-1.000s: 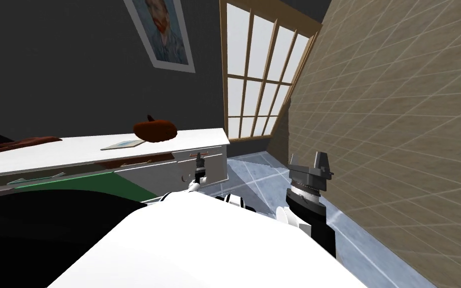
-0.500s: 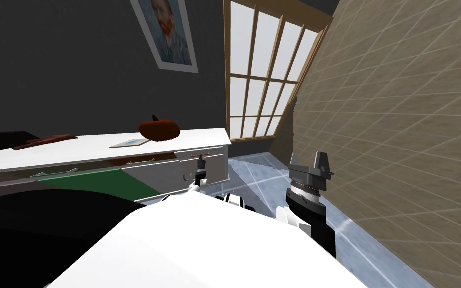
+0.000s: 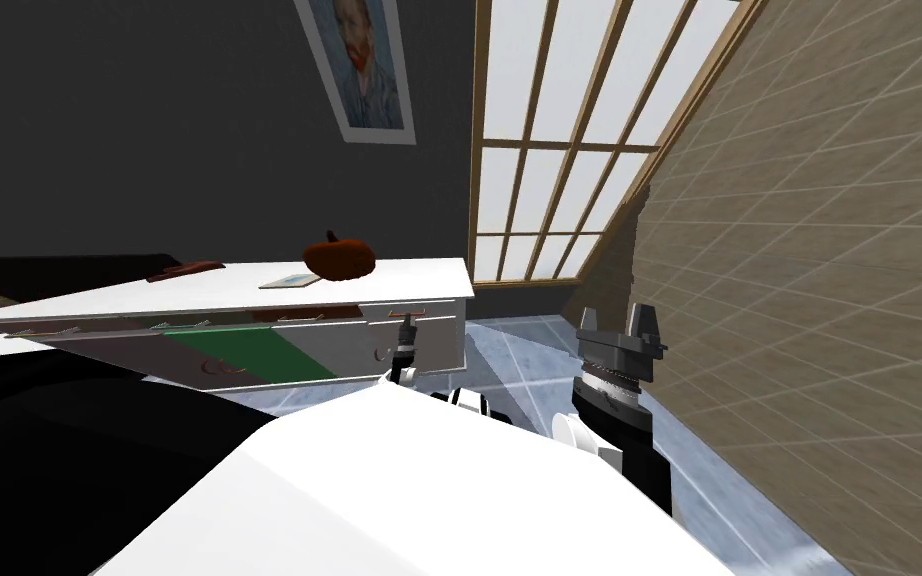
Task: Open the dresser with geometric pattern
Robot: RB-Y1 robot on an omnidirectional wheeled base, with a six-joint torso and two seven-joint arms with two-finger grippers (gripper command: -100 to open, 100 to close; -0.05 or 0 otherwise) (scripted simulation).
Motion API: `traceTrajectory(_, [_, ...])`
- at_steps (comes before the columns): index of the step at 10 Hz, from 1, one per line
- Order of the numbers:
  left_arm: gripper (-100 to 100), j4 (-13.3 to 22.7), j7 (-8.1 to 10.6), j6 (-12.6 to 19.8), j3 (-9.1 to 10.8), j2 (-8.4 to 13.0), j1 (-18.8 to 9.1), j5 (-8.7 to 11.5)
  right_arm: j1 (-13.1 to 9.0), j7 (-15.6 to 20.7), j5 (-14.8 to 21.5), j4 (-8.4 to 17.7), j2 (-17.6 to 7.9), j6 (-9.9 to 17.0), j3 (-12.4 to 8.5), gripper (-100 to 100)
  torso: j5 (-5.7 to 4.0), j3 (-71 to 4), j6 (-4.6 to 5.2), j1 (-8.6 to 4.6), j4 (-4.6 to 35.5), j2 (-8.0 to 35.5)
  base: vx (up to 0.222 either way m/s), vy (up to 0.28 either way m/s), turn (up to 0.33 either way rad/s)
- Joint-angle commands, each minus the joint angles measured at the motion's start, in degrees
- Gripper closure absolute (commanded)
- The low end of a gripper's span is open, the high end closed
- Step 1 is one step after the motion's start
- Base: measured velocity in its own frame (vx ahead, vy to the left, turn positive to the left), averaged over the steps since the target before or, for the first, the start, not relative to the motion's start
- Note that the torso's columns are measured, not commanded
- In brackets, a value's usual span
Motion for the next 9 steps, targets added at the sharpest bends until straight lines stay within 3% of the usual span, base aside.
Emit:
traceTrajectory(1, [100, -3.6, 1.13, 0.3, -2.1, -0.5, 3.6, -0.7, 0.0, 0.0, 0.0, 0.0, 0.0, 0.0, 0.0, 0, 0.06, 0.1, 0.12, 0.0, 0.0, 0.1, 0.075, -0.02, 0.255])
traceTrajectory(2, [100, -4.7, 1.13, 0.3, -2.1, -0.5, 4.5, -0.7, 0.0, 0.0, 0.0, 0.0, 0.0, 0.0, 0.0, 0, 0.06, 0.0, 0.01, 0.02, -0.1, -0.1, 0.07, -0.024, 0.136])
traceTrajectory(3, [100, -6.3, 2.01, 0.5, -4.19, -1.0, 6.3, -1.5, 0.0, 0.0, 0.0, 0.0, 0.0, 0.0, 0.0, 0, 0.04, -0.1, 0.05, 0.07, -0.1, -0.2, 0.096, -0.027, 0.286])
traceTrajectory(4, [100, -7.7, 2.01, 0.5, -4.19, -1.0, 7.3, -1.5, 0.0, 0.0, 0.0, 0.0, 0.0, 0.0, 0.0, 0, 0.02, -0.2, -0.02, 0.06, -0.1, -0.3, 0.096, -0.031, 0.163])
traceTrajectory(5, [100, -9.9, 2.89, 0.7, -6.29, -1.6, 9.3, -2.3, 0.0, 0.0, 0.0, 0.0, 0.0, 0.0, 0.0, 0, 0.05, -0.2, 0.08, 0.08, -0.1, -0.3, 0.115, -0.023, 0.27])
traceTrajectory(6, [100, -10.7, 2.89, 0.7, -6.29, -1.6, 10.0, -2.3, 0.0, 0.0, 0.0, 0.0, 0.0, 0.0, 0.0, 0, 0.07, -0.2, 0.08, 0.06, -0.1, -0.4, 0.103, -0.02, 0.16])
traceTrajectory(7, [100, -13.2, 3.78, 0.9, -8.38, -2.2, 12.3, -3.1, 0.0, 0.0, 0.0, 0.0, 0.0, 0.0, 0.0, 0, 0.09, -0.2, 0.23, 0.02, -0.1, -0.4, 0.124, -0.02, 0.337])
traceTrajectory(8, [100, -13.7, 3.78, 0.9, -8.38, -2.2, 12.8, -3.1, 0.0, 0.0, 0.0, 0.0, 0.0, 0.0, 0.0, 0, 0.1, -0.2, 0.15, -0.01, -0.2, -0.4, 0.089, -0.025, 0.135])
traceTrajectory(9, [100, -15.8, 4.66, 1.1, -10.48, -2.8, 15.0, -3.8, 0.0, 0.0, 0.0, 0.0, 0.0, 0.0, 0.0, 0, 0.12, -0.2, 0.32, -0.04, -0.2, -0.4, 0.097, -0.018, 0.243])
